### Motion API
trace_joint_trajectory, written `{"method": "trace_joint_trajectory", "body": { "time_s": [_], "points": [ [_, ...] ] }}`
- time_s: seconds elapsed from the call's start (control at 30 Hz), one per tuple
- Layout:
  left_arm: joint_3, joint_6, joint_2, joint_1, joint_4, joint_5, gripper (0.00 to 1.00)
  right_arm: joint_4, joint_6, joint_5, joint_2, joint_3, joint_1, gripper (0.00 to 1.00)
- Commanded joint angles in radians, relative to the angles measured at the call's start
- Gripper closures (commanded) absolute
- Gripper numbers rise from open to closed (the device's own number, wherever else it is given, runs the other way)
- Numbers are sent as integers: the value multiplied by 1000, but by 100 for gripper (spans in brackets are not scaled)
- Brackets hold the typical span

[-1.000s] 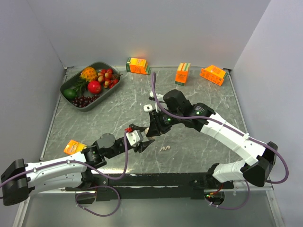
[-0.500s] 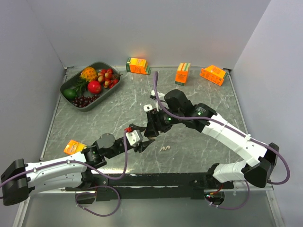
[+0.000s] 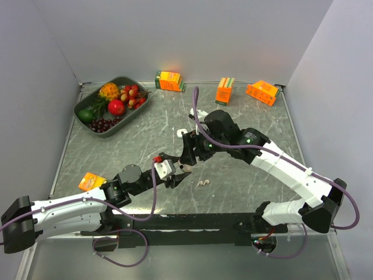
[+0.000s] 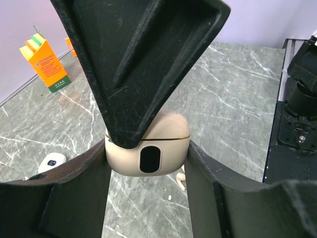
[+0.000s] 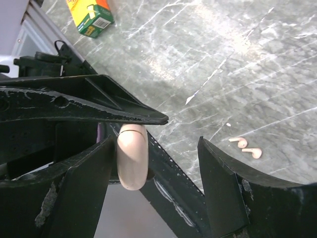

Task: Insert the wireless bluetooth earbuds into the charging case
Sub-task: Open the charging case.

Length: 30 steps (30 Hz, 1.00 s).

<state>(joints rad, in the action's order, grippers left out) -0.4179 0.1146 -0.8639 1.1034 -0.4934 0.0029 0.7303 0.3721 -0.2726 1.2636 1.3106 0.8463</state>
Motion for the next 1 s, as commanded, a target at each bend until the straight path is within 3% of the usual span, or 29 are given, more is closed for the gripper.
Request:
{"method": "trace_joint_trajectory", "body": {
  "time_s": [0.0, 0.97],
  "points": [
    [-13, -13, 17, 3, -50, 6, 99, 8, -13, 36, -32, 18, -6, 24],
    [7, -12, 69, 3, -42, 0, 99, 24, -12, 67, -99, -13, -50, 24]
  ]
}}
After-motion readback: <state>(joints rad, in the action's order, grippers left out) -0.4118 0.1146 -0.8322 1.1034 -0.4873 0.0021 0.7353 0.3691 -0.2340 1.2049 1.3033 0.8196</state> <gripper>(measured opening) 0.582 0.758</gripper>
